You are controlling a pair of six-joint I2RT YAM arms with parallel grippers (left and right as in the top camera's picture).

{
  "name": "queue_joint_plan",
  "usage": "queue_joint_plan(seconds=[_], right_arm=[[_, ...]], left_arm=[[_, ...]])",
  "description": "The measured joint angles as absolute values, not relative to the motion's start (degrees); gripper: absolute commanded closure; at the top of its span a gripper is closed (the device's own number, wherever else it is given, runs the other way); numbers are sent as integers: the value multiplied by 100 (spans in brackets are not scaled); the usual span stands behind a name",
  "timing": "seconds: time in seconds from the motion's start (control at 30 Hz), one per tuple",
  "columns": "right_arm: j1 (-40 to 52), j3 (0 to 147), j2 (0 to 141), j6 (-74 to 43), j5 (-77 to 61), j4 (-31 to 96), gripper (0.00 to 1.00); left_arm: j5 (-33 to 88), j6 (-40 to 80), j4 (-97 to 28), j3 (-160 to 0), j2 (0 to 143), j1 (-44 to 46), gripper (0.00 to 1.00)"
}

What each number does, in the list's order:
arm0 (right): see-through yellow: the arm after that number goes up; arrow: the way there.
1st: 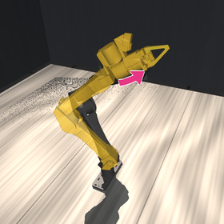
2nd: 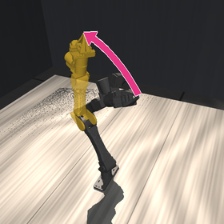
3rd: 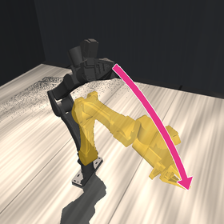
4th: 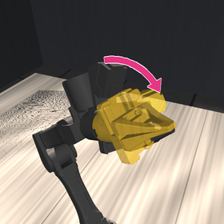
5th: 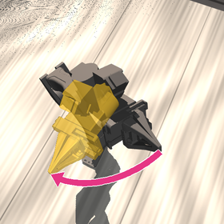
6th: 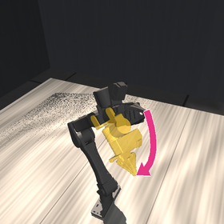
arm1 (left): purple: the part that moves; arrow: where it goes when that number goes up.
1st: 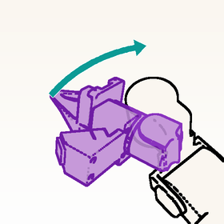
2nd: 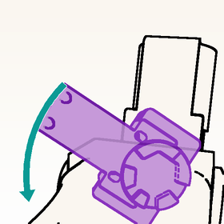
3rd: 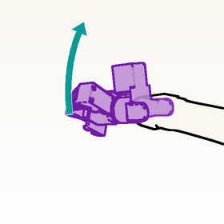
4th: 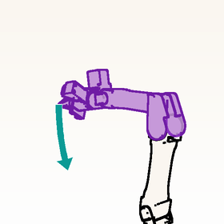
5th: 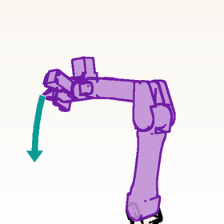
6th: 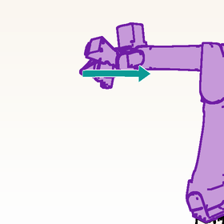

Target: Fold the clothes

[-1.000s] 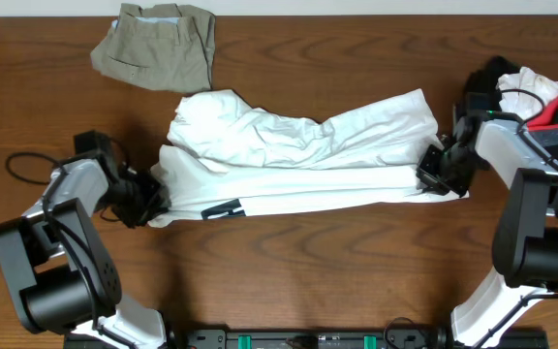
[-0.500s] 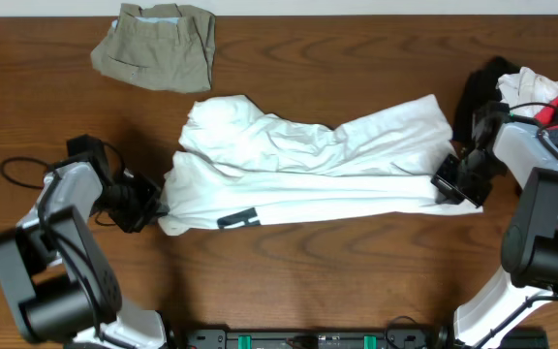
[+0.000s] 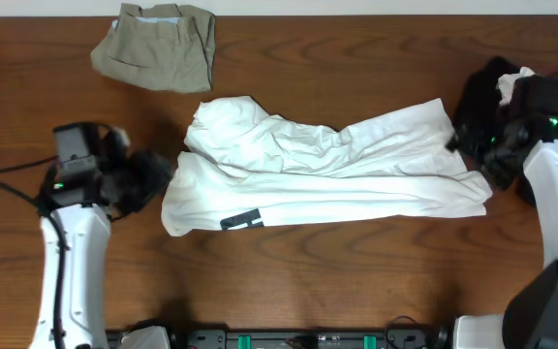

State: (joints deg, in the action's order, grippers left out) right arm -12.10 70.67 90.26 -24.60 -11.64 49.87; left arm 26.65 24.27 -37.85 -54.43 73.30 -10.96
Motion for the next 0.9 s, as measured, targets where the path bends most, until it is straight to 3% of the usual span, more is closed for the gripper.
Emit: queue_joint_plan(seconds=[0.27, 0.5, 0.9], right_arm=[[-729, 7072, 9249, -2137, -1911, 3957, 8], [-480, 7107, 9841, -2047, -2005, 2991, 11], [-480, 7915, 11111, -1833, -1861, 3288, 9]], left_arm=[[2663, 3109, -2480, -6071, 8187, 67, 39], [2659, 3190, -2276, -7649, 9841, 132, 39], [2143, 3030, -1984, -8534, 11480, 134, 39]])
